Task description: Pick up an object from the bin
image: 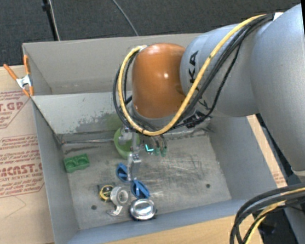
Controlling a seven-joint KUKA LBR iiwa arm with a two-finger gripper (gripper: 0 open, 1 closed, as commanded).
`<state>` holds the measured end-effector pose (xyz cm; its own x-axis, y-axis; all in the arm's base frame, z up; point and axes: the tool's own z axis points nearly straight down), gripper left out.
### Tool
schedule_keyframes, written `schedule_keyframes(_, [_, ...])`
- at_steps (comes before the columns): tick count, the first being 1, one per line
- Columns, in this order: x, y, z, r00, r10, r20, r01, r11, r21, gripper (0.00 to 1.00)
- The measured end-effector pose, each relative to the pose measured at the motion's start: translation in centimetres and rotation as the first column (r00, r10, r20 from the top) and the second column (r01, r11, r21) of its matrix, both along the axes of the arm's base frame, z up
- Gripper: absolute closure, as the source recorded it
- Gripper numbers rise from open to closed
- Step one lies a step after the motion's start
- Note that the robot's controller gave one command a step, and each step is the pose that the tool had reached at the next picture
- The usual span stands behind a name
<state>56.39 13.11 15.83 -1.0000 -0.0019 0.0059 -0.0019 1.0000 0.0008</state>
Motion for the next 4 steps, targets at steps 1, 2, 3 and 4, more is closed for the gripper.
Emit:
schedule_keyframes(1, [-1.7, 2.4, -6.5, 0.99, 0.141, 0.025, -0.141, 0.99, 0.003, 0.0])
schedule_keyframes(2, [-2.4, 1.8, -4.6, 0.993, 0.119, 0.009, -0.119, 0.993, 0.001, 0.0])
schedule_keyframes(3, [-3.6, 2.2, -5.5, 0.997, 0.072, 0.005, -0.072, 0.997, 0.001, 0.0])
schedule_keyframes(4, [-3.9, 2.2, -7.7, 0.996, 0.085, 0.012, -0.085, 0.996, 0.005, 0.0])
